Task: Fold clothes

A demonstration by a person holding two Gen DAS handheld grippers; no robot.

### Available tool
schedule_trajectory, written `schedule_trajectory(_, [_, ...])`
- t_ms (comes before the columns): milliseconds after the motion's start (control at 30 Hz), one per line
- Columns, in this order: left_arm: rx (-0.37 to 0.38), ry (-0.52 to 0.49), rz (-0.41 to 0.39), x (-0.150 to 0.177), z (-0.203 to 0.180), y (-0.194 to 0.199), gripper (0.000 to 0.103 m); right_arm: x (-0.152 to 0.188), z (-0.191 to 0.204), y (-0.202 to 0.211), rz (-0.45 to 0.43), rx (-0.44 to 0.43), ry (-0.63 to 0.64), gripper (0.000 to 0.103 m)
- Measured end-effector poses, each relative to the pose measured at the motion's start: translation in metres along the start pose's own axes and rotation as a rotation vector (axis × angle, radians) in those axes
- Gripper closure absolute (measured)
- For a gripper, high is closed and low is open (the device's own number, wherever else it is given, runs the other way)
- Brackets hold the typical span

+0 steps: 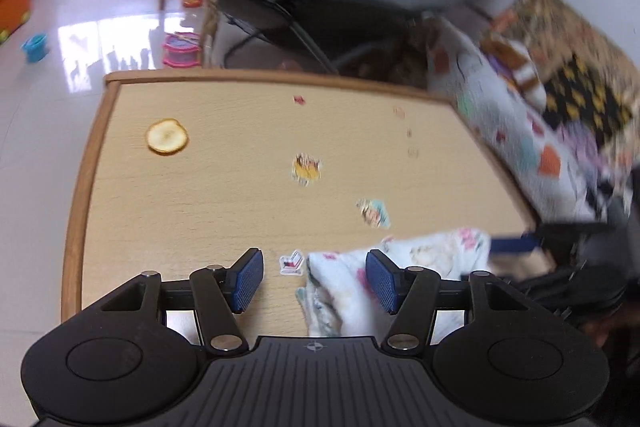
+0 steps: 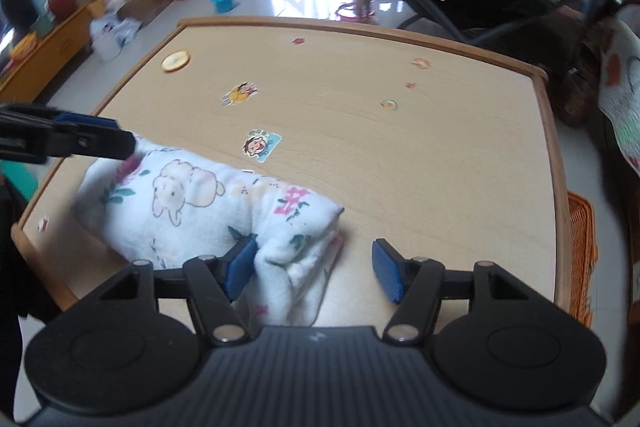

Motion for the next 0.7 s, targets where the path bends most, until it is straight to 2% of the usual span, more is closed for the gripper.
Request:
schedule_trajectory(133, [0.042, 0.056, -0.053, 0.001, -0.019, 0.014, 0.043, 0.004, -0.002, 0.002, -0.02, 0.015, -0.044, 0.04])
schedule_trajectory(200, [0.029, 0.061, -0.064, 0.003, -0.028, 0.017, 0.043, 0.005, -0.002, 0.003, -0.025, 0.025, -0.045, 0.04])
schedule_trajectory(367, [-0.059, 0.07, 0.003, 0.019, -0.036, -0.006, 0.043, 0.005, -0.002, 0.003, -0.032, 0.045, -0.044, 0.04])
schedule_trajectory(600, [-0.081, 0.157, 0.032, 0.037, -0.025, -0.033, 0.042, 0.005, -0.003, 0.003, -0.038, 0.055, -0.051, 0.039])
schedule_trajectory(700, [-0.096, 0.117, 0.015, 0.039, -0.025, -0.036, 0.039, 0.005, -0.003, 0.004, -0.039, 0.06, -0.054, 0.038])
Point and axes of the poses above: each gripper's, at about its wrist camera, not at the fingertips, and y roughly against the way its jaws point, z to its left, x to its underside, the point moved 7 cm from there along -y, roughly the way its jaws point, and after that the axes turned 7 degrees about x, right-handed, at the moved point
